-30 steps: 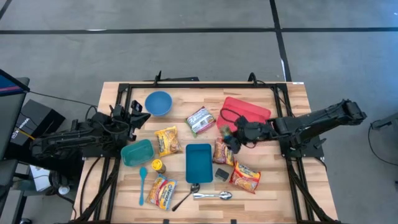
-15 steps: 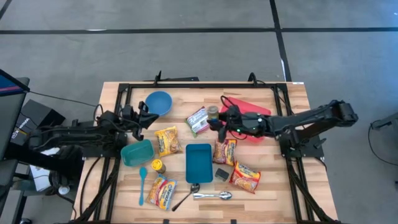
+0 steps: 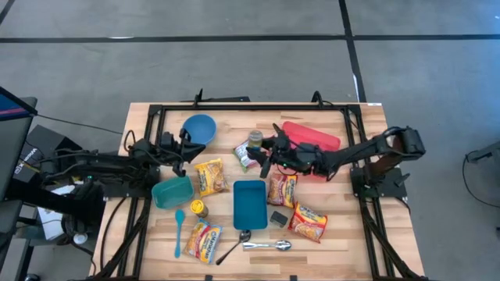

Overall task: Pick & Place Food Item
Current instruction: Put the green seasoning bottle into the blue bin

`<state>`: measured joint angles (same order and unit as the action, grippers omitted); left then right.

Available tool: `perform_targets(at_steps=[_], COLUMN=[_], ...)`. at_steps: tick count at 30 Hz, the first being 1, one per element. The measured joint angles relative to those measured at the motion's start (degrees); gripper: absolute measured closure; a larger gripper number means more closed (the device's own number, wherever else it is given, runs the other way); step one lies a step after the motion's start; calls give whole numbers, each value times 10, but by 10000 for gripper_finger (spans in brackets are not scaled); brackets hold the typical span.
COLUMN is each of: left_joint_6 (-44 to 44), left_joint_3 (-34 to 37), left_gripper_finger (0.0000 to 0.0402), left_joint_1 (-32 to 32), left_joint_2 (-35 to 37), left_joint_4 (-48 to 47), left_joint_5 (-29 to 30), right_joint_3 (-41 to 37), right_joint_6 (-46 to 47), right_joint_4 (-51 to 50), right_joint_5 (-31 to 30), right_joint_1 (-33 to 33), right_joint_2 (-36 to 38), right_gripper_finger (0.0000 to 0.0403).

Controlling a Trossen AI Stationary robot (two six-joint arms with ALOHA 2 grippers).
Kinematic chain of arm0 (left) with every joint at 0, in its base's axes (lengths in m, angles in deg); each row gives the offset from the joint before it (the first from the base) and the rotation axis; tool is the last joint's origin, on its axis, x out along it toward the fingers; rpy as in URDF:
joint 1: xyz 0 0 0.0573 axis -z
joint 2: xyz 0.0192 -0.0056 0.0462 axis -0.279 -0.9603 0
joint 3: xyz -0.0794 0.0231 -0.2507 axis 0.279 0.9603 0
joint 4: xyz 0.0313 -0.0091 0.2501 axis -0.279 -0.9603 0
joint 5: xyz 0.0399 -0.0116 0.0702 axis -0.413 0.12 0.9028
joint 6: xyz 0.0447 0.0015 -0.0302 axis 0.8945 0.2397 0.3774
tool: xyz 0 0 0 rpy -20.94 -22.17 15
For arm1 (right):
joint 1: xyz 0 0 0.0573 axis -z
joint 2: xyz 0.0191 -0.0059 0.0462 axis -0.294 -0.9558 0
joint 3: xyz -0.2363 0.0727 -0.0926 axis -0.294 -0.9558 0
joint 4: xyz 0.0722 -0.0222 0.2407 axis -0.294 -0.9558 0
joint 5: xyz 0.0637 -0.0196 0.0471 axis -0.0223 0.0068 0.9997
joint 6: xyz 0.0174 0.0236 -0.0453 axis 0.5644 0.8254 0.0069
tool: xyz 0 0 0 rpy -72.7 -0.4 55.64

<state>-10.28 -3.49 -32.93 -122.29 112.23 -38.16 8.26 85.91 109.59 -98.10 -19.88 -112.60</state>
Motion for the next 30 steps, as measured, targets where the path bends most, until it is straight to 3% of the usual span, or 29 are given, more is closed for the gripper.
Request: perform_targets(at_steps=[10, 20, 24, 30], left_joint_6=[31, 194, 283, 359], left_joint_3=[-55, -130, -157, -191], left_gripper_finger=[283, 230, 222, 224], left_joint_1=[41, 104, 142, 187], left_joint_2=[-90, -216, -261, -299], left_joint_4=[5, 6, 6, 6], left_joint_5=[1, 33, 108, 279], right_joint_3=[0, 0, 0, 0], right_joint_6=[41, 193, 201, 201], right_joint_4=[242, 277, 277, 271], right_joint_5=[32, 60, 61, 64], right_joint_1=[36, 68, 71, 69], right_joint_2=[-101, -148, -149, -145], right_gripper_finger=[218, 216, 214, 214])
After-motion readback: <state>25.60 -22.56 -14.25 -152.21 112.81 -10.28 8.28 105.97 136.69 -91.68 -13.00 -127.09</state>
